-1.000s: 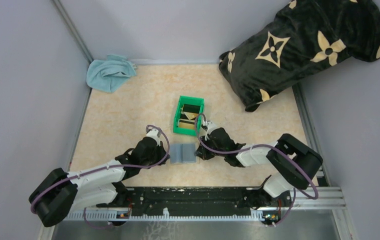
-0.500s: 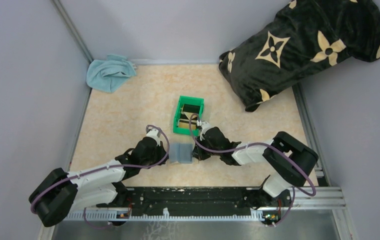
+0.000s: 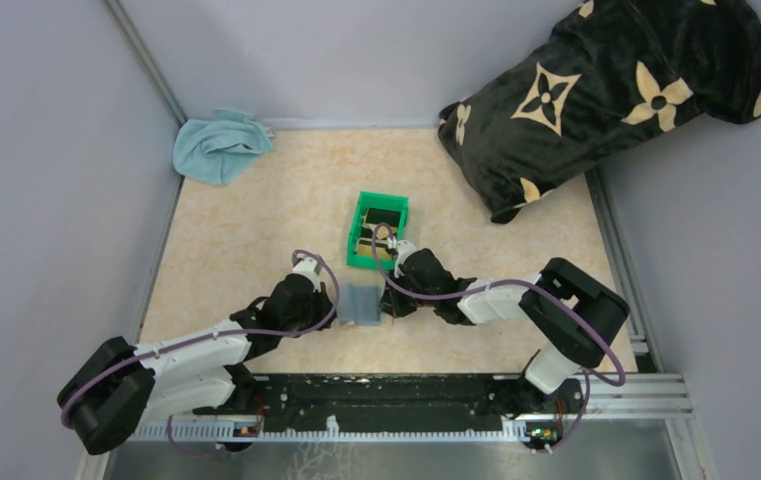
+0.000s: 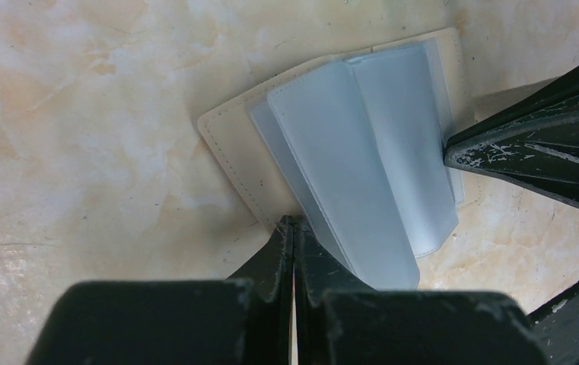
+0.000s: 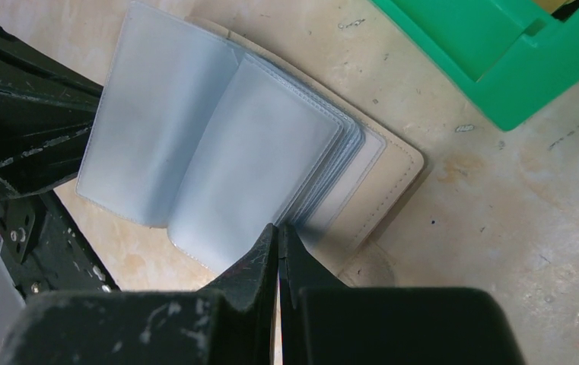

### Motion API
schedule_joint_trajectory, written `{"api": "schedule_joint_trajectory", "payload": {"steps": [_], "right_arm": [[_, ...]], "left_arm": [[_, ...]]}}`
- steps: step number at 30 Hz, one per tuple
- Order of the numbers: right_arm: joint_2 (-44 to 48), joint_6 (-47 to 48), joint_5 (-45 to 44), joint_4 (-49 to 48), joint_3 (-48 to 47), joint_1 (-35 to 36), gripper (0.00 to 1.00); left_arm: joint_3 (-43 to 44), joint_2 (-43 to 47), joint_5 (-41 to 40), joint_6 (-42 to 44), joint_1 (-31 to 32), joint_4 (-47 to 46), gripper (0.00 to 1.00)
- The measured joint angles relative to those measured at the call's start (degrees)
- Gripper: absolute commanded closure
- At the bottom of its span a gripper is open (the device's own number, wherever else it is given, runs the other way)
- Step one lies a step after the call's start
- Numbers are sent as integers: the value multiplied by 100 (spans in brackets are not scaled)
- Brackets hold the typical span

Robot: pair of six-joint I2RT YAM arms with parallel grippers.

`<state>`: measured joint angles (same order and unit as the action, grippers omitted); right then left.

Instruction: Take the credit cards out of the card holder

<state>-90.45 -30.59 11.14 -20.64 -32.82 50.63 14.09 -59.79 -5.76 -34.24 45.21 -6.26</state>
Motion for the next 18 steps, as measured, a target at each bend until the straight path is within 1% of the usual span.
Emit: {"api": "schedule_joint_trajectory", "payload": {"steps": [9, 13, 16, 18], "right_arm": [[0, -55, 225, -57, 0, 0, 100], [0, -114, 321, -127, 0, 0, 81], [0, -155, 391, -192, 0, 2, 71], [0, -181, 428, -256, 0, 2, 62]], "left_arm": [[0, 0, 0, 0, 0, -2, 100], [0, 0, 0, 0, 0, -2, 100], [0, 0, 0, 0, 0, -2, 100], [0, 0, -2, 0, 0, -2, 100]]}}
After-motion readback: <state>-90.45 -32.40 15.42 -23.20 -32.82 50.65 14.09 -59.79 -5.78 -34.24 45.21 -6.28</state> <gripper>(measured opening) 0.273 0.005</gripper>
